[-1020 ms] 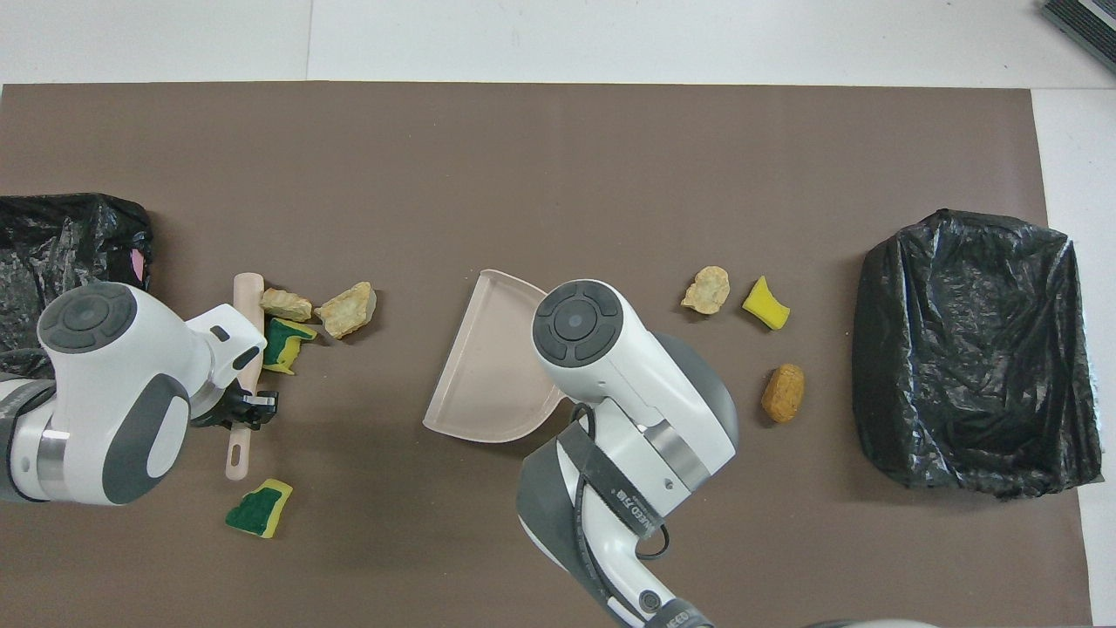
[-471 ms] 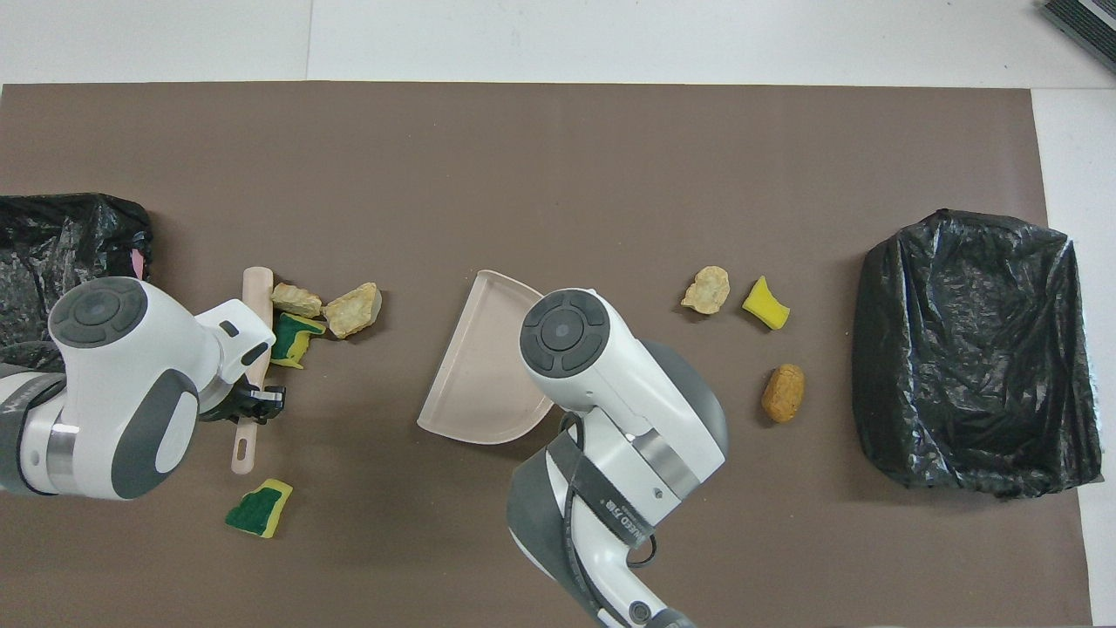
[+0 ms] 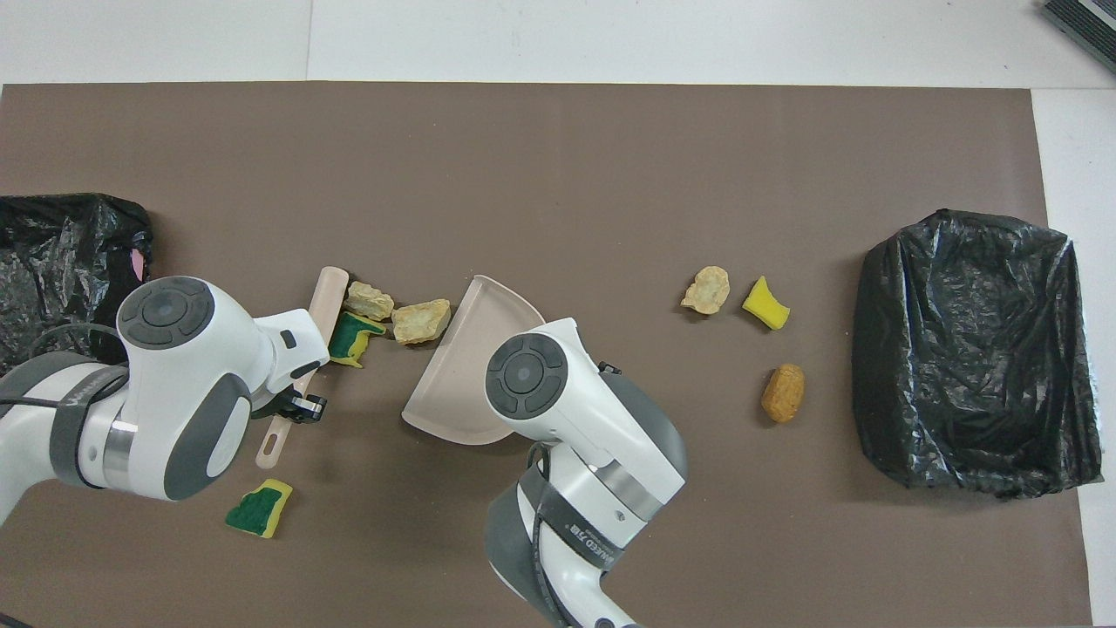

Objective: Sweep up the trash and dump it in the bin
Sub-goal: 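Sweep the crusts and sponges into the dustpan with the left gripper's brush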

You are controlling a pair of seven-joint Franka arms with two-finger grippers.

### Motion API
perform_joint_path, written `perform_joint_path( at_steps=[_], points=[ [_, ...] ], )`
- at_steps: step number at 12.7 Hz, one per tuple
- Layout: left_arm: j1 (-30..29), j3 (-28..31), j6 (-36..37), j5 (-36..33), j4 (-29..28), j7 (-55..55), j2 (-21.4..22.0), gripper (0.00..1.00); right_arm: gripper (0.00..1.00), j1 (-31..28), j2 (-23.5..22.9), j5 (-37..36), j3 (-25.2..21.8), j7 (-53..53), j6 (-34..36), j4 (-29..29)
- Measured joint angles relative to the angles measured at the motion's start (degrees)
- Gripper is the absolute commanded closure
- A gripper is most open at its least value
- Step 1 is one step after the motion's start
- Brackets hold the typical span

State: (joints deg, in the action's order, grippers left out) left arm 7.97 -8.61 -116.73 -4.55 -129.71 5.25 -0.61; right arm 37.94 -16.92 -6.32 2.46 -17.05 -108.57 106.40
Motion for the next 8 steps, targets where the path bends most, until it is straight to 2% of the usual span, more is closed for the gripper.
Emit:
perform_joint_path(
  at_steps=[4, 8],
  points=[
    [0.05, -6.39, 0.27, 3.08, 0.59, 0.24, -0.05, 1.00, 1.00, 0.00, 0.00, 0.00, 0.00, 0.00, 0.00, 0.01],
    [0.11, -12.77, 2.71, 5.08, 2.54, -5.75, -0.09, 1.00, 1.00, 0.00, 0.00, 0.00, 0.00, 0.00, 0.00, 0.01]
  ],
)
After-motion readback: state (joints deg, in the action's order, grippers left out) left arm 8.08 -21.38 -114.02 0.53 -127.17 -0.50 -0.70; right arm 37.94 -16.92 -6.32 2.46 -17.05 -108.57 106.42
